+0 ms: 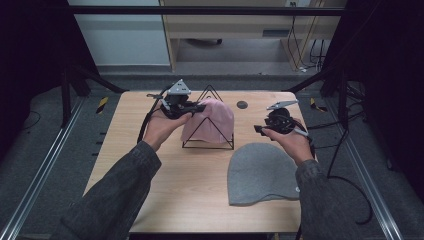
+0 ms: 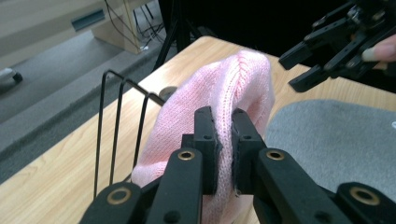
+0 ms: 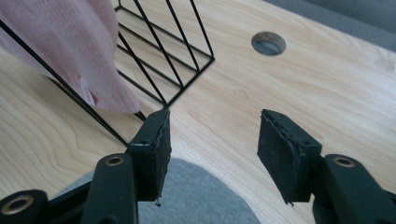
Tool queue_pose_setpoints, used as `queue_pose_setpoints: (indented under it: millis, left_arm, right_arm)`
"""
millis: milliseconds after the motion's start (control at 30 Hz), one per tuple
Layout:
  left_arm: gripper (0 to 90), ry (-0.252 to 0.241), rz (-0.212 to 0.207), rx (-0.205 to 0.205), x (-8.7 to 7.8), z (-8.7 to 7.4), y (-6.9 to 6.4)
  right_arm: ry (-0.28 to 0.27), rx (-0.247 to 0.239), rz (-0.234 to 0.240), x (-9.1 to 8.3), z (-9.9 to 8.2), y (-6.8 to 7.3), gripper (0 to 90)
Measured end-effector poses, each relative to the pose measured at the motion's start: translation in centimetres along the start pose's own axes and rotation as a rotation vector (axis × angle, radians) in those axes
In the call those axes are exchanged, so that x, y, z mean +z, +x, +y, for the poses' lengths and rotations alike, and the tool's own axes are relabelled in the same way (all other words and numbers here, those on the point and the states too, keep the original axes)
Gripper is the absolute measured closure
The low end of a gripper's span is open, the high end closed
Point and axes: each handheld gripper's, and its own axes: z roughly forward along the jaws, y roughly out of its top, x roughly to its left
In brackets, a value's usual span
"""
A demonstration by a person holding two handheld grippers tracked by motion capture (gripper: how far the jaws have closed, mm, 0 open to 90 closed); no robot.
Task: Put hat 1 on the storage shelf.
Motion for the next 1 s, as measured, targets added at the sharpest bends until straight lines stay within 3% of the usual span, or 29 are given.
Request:
queue_pose_setpoints:
  millis: [400, 500, 533, 567, 633, 667, 833, 1000]
  left_arm:
    - [79.6, 0.036, 0.016, -0.012, 0.5, -1.3, -0.3]
    - [71.5, 0.021, 0.02, -0.03, 0.1, -1.3, -0.3]
    - [63.3, 0.01, 0.026, -0.03, -0.2, -1.2, -0.4]
    - [63.3, -0.002, 0.037, -0.031, -0.6, -1.1, -0.5]
    - [49.2, -0.022, 0.057, -0.033, -1.4, -0.8, -0.7]
    - [49.2, -0.025, 0.065, -0.026, -1.9, -0.7, -0.8]
    - [34.4, 0.011, 0.118, 0.014, -4.3, -1.1, -1.8]
    - [20.9, 0.073, 0.167, 0.018, -6.5, -3.7, -2.7]
  right_arm:
    - [0.065, 0.039, -0.004, 0.5, -2.2, -1.3, 49.6]
    - [0.065, 0.042, -0.012, 0.3, -2.3, -1.5, 49.0]
    - [0.059, 0.046, -0.016, 0.1, -2.3, -1.6, 48.6]
    - [0.059, 0.046, -0.016, 0.1, -2.3, -1.6, 48.6]
    - [0.057, 0.045, -0.021, -0.2, -2.3, -1.7, 47.9]
    - [0.057, 0.045, -0.021, -0.2, -2.3, -1.7, 47.9]
    - [0.066, 0.035, -0.033, -0.5, -2.3, -1.8, 47.5]
    - [0.086, 0.057, -0.033, -0.5, -3.1, -2.2, 48.3]
